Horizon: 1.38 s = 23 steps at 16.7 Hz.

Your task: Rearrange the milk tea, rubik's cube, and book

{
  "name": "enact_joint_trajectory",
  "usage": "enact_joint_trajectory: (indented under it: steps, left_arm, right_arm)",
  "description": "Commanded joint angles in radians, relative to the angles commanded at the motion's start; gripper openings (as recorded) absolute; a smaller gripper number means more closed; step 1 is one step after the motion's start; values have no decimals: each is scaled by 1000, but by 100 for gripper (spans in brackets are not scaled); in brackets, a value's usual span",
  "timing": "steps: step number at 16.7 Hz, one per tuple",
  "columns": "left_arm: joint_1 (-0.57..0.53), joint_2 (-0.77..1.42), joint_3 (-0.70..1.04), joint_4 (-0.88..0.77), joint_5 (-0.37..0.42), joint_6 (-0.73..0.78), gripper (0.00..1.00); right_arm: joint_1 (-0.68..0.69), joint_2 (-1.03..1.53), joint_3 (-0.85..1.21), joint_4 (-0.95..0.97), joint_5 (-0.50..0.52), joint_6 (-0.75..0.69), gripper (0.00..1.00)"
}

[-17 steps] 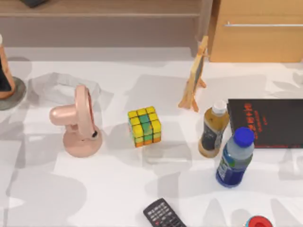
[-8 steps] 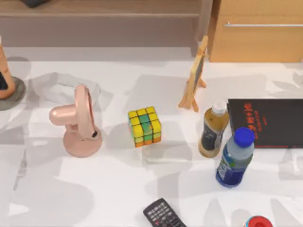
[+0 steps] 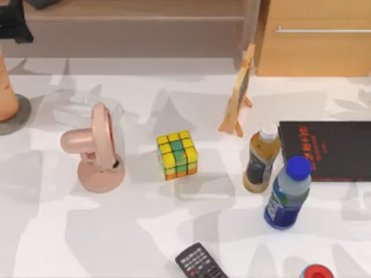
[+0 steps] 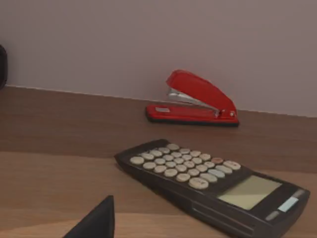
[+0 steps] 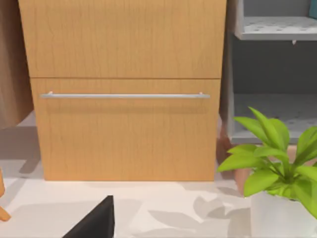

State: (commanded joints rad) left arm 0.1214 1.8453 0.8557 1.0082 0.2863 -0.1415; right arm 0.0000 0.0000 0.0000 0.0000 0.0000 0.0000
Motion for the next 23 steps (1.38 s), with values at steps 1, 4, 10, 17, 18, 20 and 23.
enact_joint_trajectory:
  steps: [1, 4, 10, 17, 18, 20, 23]
  left_arm:
    - [-35, 14, 82, -89, -10, -34, 100]
    - [-151, 64, 344, -414, -44, -146, 100]
    - [-404, 184, 843, -1215, -126, -390, 100]
    - [-639, 335, 1131, -2007, -225, -633, 100]
    - [-663, 354, 1147, -2085, -237, -659, 100]
    - [-704, 385, 1168, -2211, -258, -703, 100]
    - [-741, 415, 1173, -2319, -279, -743, 100]
  right_arm:
    - [0, 0, 0, 0, 0, 0, 100]
    - [0, 0, 0, 0, 0, 0, 100]
    - [0, 0, 0, 0, 0, 0, 100]
    - [0, 0, 0, 0, 0, 0, 100]
    - [0, 0, 0, 0, 0, 0, 100]
    - [0, 0, 0, 0, 0, 0, 100]
    - [0, 0, 0, 0, 0, 0, 100]
